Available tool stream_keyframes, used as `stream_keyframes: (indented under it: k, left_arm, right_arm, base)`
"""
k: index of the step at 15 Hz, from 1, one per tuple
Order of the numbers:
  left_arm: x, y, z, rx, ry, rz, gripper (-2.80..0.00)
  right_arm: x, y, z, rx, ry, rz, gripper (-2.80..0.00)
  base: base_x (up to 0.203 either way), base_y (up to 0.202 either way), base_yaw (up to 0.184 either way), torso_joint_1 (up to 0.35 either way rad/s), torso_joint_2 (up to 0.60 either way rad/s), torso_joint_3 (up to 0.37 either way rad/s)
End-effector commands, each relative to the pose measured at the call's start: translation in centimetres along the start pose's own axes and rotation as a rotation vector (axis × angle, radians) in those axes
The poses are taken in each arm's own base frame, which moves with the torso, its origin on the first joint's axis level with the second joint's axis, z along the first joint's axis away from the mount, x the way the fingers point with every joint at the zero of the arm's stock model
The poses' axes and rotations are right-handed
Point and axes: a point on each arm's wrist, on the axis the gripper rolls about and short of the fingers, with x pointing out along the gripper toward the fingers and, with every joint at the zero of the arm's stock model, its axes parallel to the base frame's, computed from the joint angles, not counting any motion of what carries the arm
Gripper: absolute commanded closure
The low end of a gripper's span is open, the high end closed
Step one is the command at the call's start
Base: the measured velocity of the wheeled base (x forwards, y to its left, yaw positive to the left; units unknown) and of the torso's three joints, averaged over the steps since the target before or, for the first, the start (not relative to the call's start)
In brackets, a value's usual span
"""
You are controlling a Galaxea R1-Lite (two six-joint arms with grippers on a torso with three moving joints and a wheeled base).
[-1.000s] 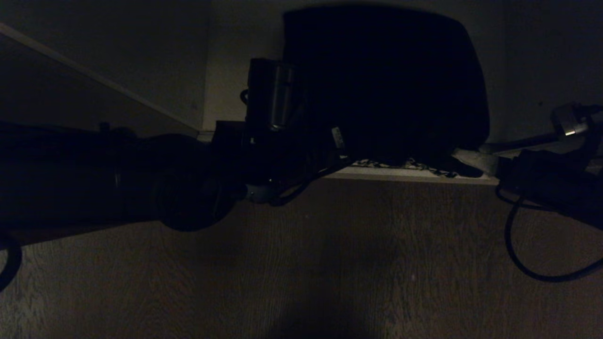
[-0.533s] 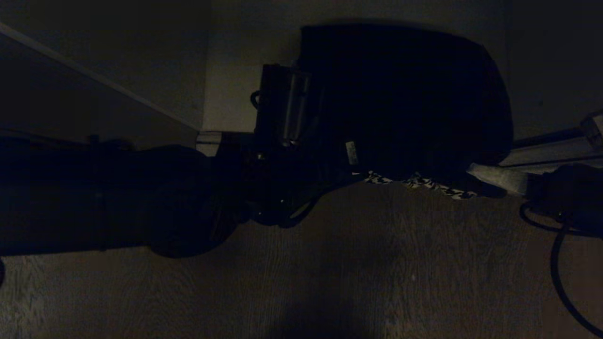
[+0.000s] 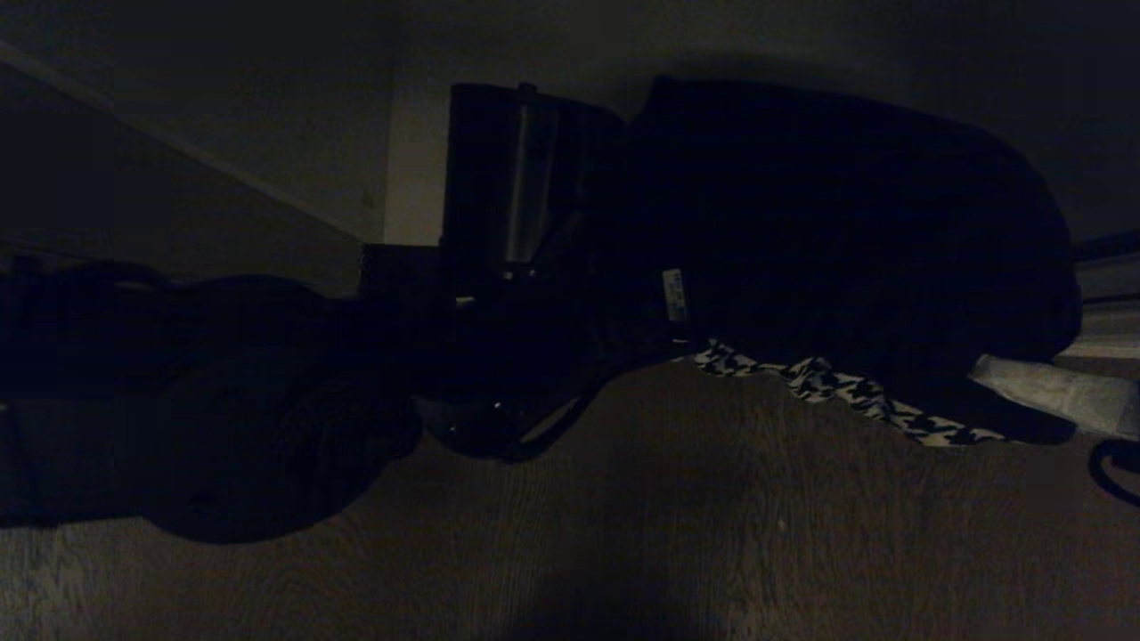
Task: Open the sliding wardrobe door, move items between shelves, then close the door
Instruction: Place the pillow on the higher shelf
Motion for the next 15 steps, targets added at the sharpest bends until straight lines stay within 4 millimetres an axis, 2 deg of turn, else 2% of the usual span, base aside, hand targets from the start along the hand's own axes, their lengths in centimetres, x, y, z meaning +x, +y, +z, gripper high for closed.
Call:
stream_keyframes:
  k: [1, 3, 7, 10, 15]
  left_arm:
    - [-1.5, 0.3, 0.0, 0.009, 0.003, -0.008, 0.0]
    - [-2.5, 0.3, 0.1, 0.011, 0.002, -0.022, 0.0]
    - [-4.6, -0.4, 2.4, -0.029, -0.061, -0.079, 0.0]
    - [-5.5, -0.4, 1.7, -0.016, -0.037, -0.088, 0.0]
    - [-6.8, 0.2, 2.0, -0.025, -0.054, -0.097, 0.0]
  right_arm:
    - [-2.0, 2.0, 0.2, -0.029, -0.033, 0.028, 0.0]
    - [-2.9, 2.7, 0.0, -0.024, -0.026, 0.028, 0.0]
    - [-3.3, 3.0, -0.6, 0.004, 0.011, 0.041, 0.0]
    - [-3.9, 3.0, -1.5, 0.023, 0.034, 0.029, 0.0]
    - [-4.4, 2.9, -2.3, 0.032, 0.04, 0.018, 0.0]
  base:
    - [0.0, 0.0, 0.0, 0.0, 0.0, 0.0]
    - [0.0, 0.0, 0.0, 0.0, 0.0, 0.0]
    - [0.0, 0.0, 0.0, 0.0, 0.0, 0.0]
    - [0.0, 0.0, 0.0, 0.0, 0.0, 0.0]
    - [0.0, 0.0, 0.0, 0.0, 0.0, 0.0]
